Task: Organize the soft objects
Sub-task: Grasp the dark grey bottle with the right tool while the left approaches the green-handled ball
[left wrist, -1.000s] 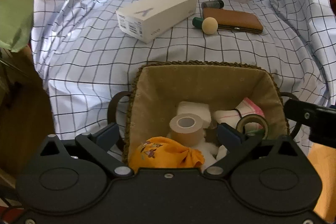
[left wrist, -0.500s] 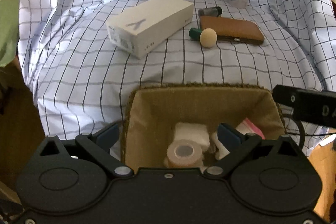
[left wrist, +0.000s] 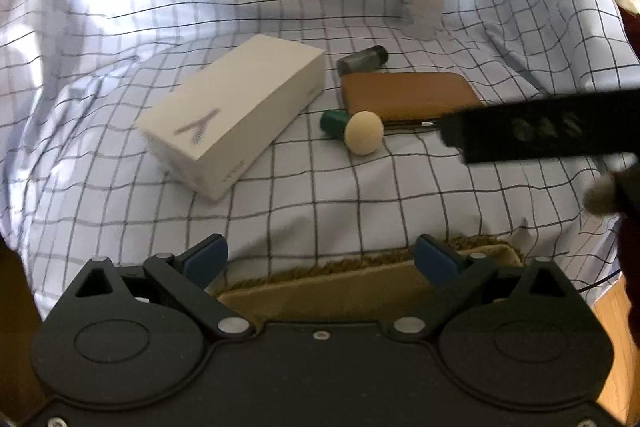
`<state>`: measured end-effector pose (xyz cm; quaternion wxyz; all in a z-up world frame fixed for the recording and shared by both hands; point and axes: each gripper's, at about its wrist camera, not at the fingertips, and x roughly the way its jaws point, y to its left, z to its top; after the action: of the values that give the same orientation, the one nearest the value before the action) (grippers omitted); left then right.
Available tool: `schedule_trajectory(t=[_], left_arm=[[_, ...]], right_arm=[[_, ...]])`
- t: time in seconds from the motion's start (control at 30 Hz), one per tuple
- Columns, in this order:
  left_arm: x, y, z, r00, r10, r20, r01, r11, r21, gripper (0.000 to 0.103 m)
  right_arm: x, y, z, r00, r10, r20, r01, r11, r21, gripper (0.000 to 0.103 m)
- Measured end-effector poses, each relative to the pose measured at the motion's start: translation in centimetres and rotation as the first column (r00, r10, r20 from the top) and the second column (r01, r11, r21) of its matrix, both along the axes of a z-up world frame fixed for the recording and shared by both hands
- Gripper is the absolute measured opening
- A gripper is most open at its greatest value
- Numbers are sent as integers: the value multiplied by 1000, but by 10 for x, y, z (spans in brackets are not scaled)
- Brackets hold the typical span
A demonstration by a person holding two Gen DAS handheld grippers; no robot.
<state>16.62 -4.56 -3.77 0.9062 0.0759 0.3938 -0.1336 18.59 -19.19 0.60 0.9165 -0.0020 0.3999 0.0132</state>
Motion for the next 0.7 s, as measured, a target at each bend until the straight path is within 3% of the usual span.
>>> schedule_trajectory(t=[0.27,0.6,0.7], left_arm=[[25,-12,-12,997,-58,-45,57,998,-19,96],[54,-14,-17,995,-69,-71,65,996,-54,96],[59,-13,-18,994,-71,-82,66,996,-65,96]], right_arm=[[53,10,-8,999,44,22,-43,997,-61,100],[122,28,-20,992,115,56,-107,987,-122,98],[149,38,-32,985,171,35,-161,969,-187,95]])
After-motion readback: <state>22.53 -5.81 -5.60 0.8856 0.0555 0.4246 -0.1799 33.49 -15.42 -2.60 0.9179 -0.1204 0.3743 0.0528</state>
